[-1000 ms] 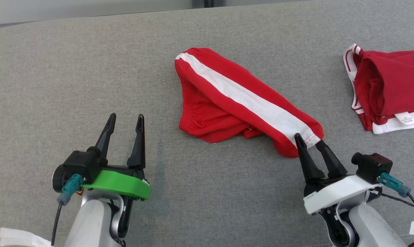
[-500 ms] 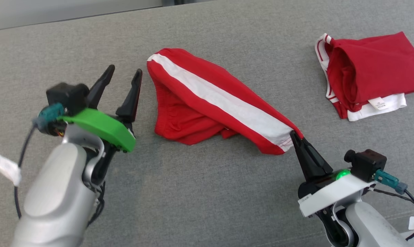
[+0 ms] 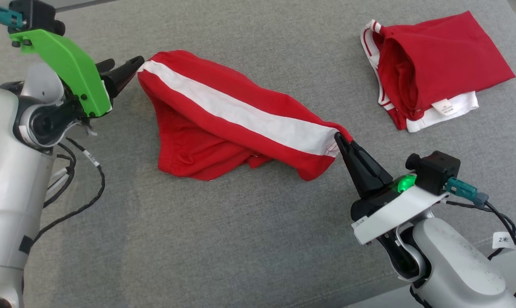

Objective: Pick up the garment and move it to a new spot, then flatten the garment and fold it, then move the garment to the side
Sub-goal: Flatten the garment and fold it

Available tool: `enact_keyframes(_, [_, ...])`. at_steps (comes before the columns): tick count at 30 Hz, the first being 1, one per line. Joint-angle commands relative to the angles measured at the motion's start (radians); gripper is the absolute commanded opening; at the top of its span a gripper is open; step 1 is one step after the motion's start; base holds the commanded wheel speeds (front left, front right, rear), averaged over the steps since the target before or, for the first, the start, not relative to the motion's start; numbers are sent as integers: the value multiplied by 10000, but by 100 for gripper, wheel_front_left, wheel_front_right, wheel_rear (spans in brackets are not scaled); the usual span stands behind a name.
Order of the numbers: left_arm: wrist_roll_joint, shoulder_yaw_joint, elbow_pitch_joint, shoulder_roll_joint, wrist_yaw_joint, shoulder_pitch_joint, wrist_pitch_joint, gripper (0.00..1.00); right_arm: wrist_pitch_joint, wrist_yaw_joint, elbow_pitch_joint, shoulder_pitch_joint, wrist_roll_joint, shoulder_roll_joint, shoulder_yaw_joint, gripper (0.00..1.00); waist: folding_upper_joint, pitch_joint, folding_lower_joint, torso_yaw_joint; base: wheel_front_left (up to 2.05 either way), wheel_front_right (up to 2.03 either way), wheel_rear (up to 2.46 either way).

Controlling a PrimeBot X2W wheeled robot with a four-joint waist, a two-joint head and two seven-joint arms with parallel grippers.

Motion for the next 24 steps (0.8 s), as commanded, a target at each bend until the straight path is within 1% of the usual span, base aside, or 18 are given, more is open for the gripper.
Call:
enact_keyframes(1, [78,-70,152,168,8,-238,165,100,-29,0,16,-184,-18,19,75,0,0,264,0,-280,0,0,0])
enact_keyframes(6, [-41,-176,576,153,-1,-637,542,100,-29,0,37,-420,-39,80,274,0,0,474,0,-514,0,0,0])
enact_keyframes(12, [215,-655,844,355,-23,-933,919,100,-29,0,61,-583,48,65,403,0,0,649,0,-665,0,0,0])
enact_keyframes(15, [248,-827,874,424,-28,-993,928,100,-29,0,78,-567,60,56,396,0,0,676,0,-688,0,0,0])
enact_keyframes(18, [44,-1047,665,502,-31,-931,1038,100,-29,0,97,-559,76,49,362,0,0,668,0,-684,0,0,0])
enact_keyframes(19, [-32,-1079,636,537,-30,-894,1052,92,-29,0,108,-543,76,44,347,0,0,658,0,-672,0,0,0])
enact_keyframes(20, [-98,-1126,601,570,-31,-867,1066,46,-29,0,124,-527,80,44,331,0,0,651,0,-656,0,0,0])
enact_keyframes(21, [-127,-1165,565,596,-31,-865,1037,11,-29,0,135,-523,86,47,320,0,0,648,0,-642,0,0,0])
enact_keyframes(22, [-163,-1213,532,601,-31,-860,964,0,-29,0,154,-527,89,42,312,0,0,641,0,-622,0,0,0])
enact_keyframes(24, [-246,-1268,481,609,-32,-847,886,0,-29,0,189,-539,96,25,298,0,0,613,0,-580,0,0,0])
